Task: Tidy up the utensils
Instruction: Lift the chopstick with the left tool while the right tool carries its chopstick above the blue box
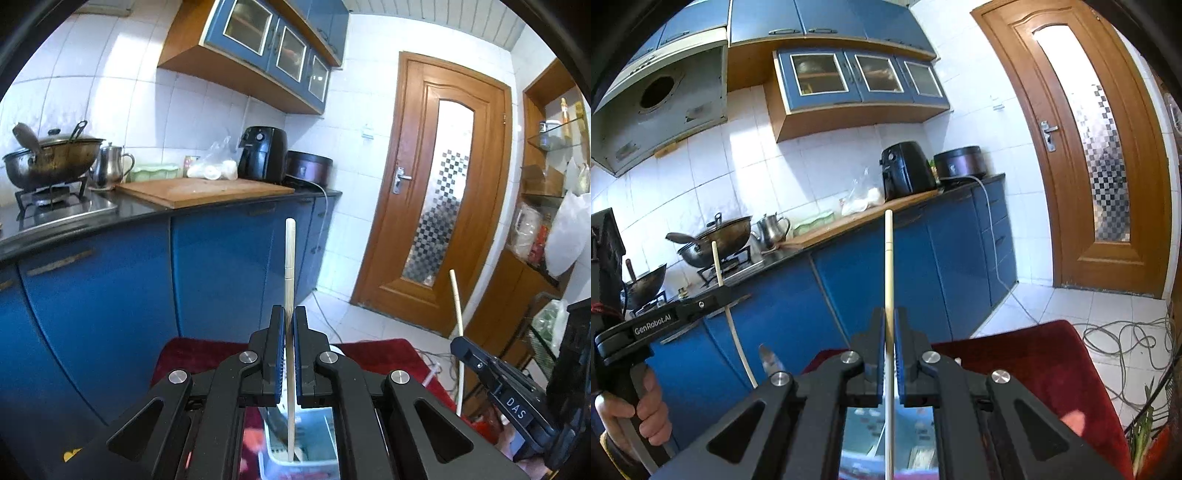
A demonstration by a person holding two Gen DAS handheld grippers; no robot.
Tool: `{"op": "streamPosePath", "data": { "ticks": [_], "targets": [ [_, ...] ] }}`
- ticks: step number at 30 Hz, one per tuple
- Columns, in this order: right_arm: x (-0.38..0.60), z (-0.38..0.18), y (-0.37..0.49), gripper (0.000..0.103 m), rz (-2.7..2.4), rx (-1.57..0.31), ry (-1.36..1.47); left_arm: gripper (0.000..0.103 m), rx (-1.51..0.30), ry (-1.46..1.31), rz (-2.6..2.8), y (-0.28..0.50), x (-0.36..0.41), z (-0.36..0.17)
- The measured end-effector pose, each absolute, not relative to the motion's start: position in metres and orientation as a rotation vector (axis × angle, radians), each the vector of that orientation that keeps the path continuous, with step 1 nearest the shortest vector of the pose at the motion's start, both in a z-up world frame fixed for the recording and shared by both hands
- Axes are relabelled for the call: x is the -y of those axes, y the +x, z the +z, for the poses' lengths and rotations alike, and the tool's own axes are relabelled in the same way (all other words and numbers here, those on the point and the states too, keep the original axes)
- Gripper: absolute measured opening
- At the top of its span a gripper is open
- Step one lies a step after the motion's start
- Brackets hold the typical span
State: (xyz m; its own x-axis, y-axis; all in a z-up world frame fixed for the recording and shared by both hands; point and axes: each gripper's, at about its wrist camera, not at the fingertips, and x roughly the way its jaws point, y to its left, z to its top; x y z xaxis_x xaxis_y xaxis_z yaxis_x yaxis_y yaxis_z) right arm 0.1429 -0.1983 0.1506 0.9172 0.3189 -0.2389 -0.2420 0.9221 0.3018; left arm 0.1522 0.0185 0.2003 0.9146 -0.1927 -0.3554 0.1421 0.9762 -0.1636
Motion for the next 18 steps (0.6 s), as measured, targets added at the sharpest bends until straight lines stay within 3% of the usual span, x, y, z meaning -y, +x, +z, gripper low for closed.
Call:
{"op": "streamPosePath", "data": {
  "ticks": [18],
  "targets": [
    [0.174,0.102,0.175,0.006,0.173,-0.224,0.137,0.004,-0.429,-0.095,-0.184,0.175,0.0,0.148]
  ]
}}
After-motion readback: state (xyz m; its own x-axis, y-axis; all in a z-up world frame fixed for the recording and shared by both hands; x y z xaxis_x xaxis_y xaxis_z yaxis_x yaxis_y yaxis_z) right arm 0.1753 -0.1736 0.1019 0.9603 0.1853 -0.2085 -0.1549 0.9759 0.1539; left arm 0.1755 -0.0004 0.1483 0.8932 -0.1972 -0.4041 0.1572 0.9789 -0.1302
